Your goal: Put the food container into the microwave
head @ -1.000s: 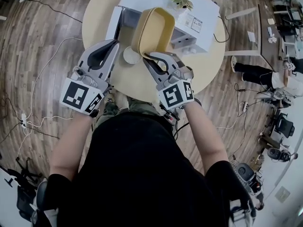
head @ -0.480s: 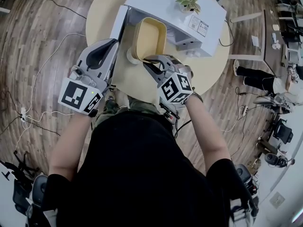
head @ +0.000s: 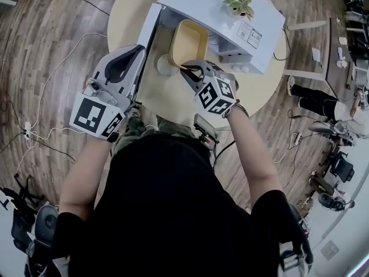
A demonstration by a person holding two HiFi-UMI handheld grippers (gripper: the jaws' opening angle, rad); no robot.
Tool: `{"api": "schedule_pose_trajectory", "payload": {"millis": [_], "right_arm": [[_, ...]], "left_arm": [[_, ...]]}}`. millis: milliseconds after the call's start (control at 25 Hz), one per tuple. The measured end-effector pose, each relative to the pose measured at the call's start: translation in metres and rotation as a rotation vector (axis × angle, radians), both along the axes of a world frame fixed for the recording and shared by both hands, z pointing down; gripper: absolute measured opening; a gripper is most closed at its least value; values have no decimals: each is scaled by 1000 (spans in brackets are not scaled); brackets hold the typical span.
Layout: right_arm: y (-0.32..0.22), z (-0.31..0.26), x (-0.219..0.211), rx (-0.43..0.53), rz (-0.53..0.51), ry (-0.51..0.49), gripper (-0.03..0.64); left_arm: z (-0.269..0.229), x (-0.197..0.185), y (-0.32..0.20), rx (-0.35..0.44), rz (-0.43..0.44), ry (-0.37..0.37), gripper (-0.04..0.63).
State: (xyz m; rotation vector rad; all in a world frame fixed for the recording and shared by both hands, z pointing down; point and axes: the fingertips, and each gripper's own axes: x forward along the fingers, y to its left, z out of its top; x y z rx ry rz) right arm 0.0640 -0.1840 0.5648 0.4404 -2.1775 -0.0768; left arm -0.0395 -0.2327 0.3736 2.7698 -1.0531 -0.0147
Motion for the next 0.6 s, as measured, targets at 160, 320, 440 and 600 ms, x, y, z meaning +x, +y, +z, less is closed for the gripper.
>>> {"api": "schedule_pose_trajectory", "payload": {"millis": [160, 320, 440, 600], "right_arm": [[-8, 15, 7, -50, 2, 24, 41], [-16, 29, 13, -102, 7, 37, 41], [-24, 39, 18, -124, 16, 59, 41], [-36, 51, 28, -138, 43, 93, 41]], "left_arm": [[4, -1, -1, -11, -17, -9, 23], [6, -1, -1, -17, -29, -17, 23], [8, -4, -1, -20, -39, -23, 23], [14, -8, 0, -36, -55, -34, 23]]}}
